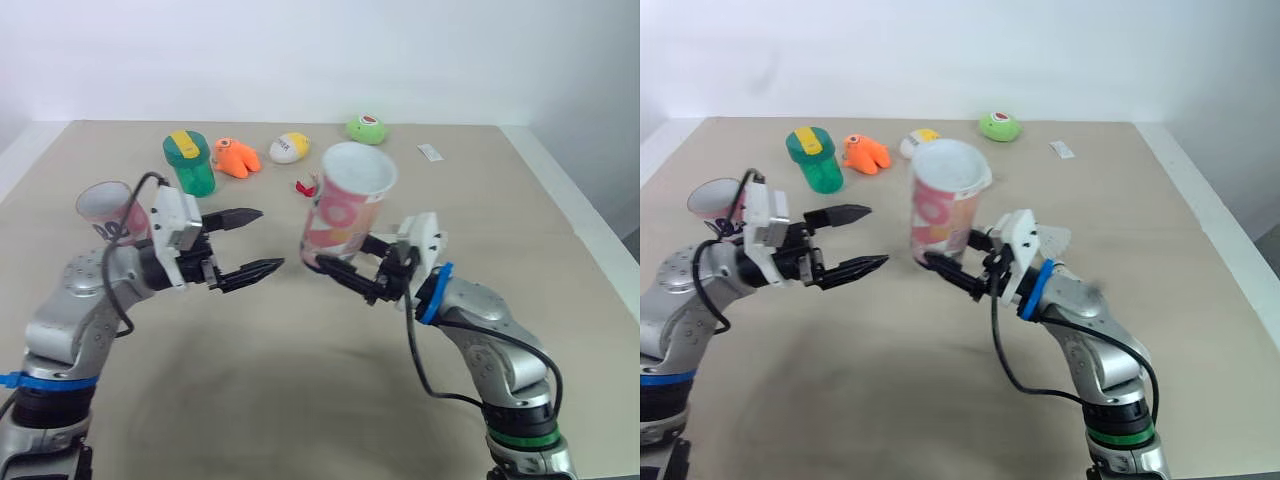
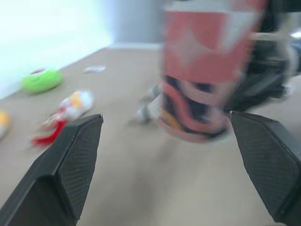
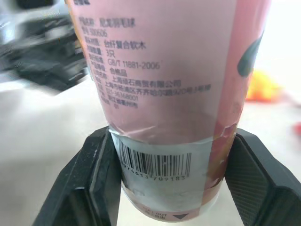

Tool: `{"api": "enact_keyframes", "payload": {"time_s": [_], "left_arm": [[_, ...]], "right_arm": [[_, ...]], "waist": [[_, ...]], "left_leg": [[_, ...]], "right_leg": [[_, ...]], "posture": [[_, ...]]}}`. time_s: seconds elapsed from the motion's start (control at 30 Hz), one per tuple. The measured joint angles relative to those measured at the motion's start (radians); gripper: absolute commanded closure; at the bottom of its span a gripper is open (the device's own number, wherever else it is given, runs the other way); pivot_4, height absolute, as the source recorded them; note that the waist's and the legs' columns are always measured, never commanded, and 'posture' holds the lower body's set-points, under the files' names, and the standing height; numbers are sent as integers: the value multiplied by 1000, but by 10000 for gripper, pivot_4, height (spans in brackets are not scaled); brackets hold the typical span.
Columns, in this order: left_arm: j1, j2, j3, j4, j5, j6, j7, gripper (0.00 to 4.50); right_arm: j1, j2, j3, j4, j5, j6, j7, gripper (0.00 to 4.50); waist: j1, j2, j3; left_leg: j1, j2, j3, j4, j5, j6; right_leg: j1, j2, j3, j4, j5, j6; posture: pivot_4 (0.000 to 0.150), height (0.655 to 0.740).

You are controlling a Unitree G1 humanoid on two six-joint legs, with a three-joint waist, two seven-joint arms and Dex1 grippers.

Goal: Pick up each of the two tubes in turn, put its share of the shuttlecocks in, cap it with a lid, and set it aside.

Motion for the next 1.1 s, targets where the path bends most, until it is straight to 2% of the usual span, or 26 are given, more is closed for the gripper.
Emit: {"api": "enact_keyframes", "payload": {"time_s": [0.03, 0.13, 0.3, 0.43, 0.67, 0.9, 0.93, 0.97, 1.03, 1.1], "left_arm": [[-59, -75, -62, 12, 10, 6, 23, 0], [-155, -213, -156, 76, 60, -25, 62, 0], [-223, -342, -256, 219, 151, -101, 70, 0], [-277, -452, -320, 356, 215, -168, 67, 0], [-275, -501, -366, 401, 282, -213, 63, 0], [-211, -462, -365, 344, 283, -202, 63, 0], [-210, -455, -363, 341, 283, -201, 65, 0], [-207, -451, -359, 337, 283, -200, 68, 0], [-201, -446, -352, 328, 283, -192, 75, 0], [-185, -443, -352, 310, 283, -187, 84, 0]], "right_arm": [[11, -7, -85, -7, 6, 19, -71, 17211], [43, -42, -238, -16, -1, 31, -186, 17211], [95, -66, -414, 15, -18, 23, -314, 17211], [150, -76, -522, 121, -60, -40, -392, 17211], [154, -68, -620, 401, -131, -171, -542, 17211], [148, -24, -593, 498, -148, -256, -569, 17211], [148, -24, -588, 500, -148, -260, -571, 10308], [148, -24, -585, 500, -149, -262, -573, 8354], [151, -24, -581, 502, -149, -265, -580, 1076], [158, -24, -577, 513, -147, -265, -584, 429]], "waist": [[9, 0, 0], [24, -1, 1], [11, 1, 0], [18, 1, 0], [8, 8, -1], [-1, 13, -2], [-1, 13, -2], [-1, 13, -2], [-1, 13, -2], [-1, 13, -2]], "left_leg": [[-1, -1, -2, 0, 2, -4], [-1, -2, -2, 2, 3, -4], [0, -2, 1, 1, 2, -4], [0, -2, 1, 1, 2, -4], [2, -3, 6, 1, 2, -3], [3, -2, 6, 1, 3, -3], [2, -2, 6, 2, 3, -3], [2, -3, 7, 2, 3, -3], [2, -3, 7, 2, 4, -2], [3, -3, 7, 2, 4, -2]], "right_leg": [[0, 0, -2, 1, 1, 0], [1, -1, -1, 0, 2, 2], [0, 1, 5, 0, 2, 2], [0, 1, 5, 0, 2, 2], [0, 1, 10, 1, 3, 4], [0, 1, 11, 1, 4, 6], [0, 1, 11, 1, 4, 7], [0, 1, 11, 1, 4, 7], [1, 1, 11, 1, 4, 8], [1, 1, 12, 1, 5, 8]], "posture": [[1500, 7400], [1500, 7400], [1500, 7400], [1500, 7400], [1500, 7400], [1500, 7400], [1500, 7400], [1500, 7400], [1500, 7400], [1500, 7400]]}}
